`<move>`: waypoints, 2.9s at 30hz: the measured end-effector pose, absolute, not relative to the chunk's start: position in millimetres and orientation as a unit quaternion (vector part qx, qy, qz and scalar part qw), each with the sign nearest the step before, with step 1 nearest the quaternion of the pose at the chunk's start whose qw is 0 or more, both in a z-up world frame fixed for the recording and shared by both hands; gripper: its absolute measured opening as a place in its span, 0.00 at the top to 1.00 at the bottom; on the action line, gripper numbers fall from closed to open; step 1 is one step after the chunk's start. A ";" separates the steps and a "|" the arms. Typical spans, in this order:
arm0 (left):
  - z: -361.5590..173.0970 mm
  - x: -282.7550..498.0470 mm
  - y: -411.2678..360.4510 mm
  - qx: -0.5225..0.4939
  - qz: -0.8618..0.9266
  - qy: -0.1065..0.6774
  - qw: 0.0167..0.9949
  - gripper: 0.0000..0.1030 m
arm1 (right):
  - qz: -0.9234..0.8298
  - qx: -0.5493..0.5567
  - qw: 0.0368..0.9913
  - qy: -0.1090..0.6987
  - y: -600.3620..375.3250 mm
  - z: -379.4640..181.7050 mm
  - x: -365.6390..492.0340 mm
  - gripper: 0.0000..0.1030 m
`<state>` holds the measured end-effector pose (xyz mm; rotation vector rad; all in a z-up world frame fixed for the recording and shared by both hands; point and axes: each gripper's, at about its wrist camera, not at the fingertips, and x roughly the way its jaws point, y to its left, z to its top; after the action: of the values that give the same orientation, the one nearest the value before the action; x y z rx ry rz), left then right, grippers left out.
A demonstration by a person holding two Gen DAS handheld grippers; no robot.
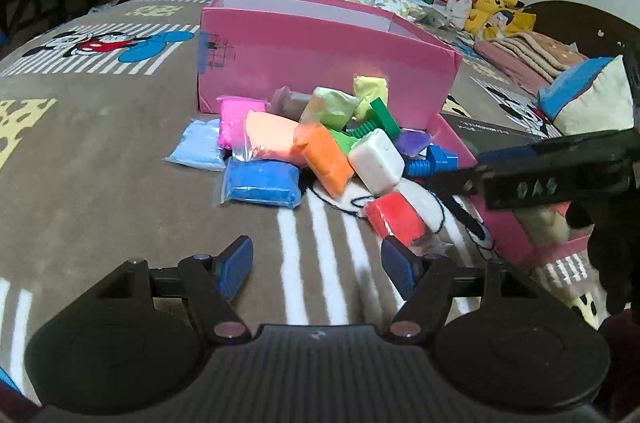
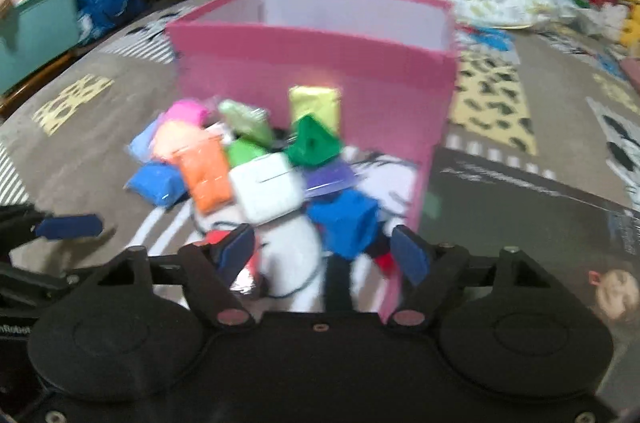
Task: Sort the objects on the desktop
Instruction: 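Grasp the red clay packet with the right gripper and lift it, then lower the red packet into the pink box and open the right gripper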
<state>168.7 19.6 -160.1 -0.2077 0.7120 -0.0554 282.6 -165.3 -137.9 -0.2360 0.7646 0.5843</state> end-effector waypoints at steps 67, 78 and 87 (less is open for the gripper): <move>-167.5 180.8 37.1 -0.107 -0.042 0.358 0.927 0.32 | 0.272 -0.136 0.864 0.401 -67.6 -81.1 468.8 0.64; -171.0 185.3 41.4 -0.116 -0.043 0.361 0.924 0.32 | 0.251 -0.143 0.858 0.424 -48.6 -95.8 492.0 0.62; -171.3 184.7 42.3 -0.117 -0.040 0.359 0.925 0.32 | 0.248 -0.123 0.875 0.396 -57.3 -80.5 479.9 0.46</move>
<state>184.7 42.3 -171.3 -0.2405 0.7373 -0.0811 479.9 -57.3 -80.5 -0.2571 0.8269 0.5179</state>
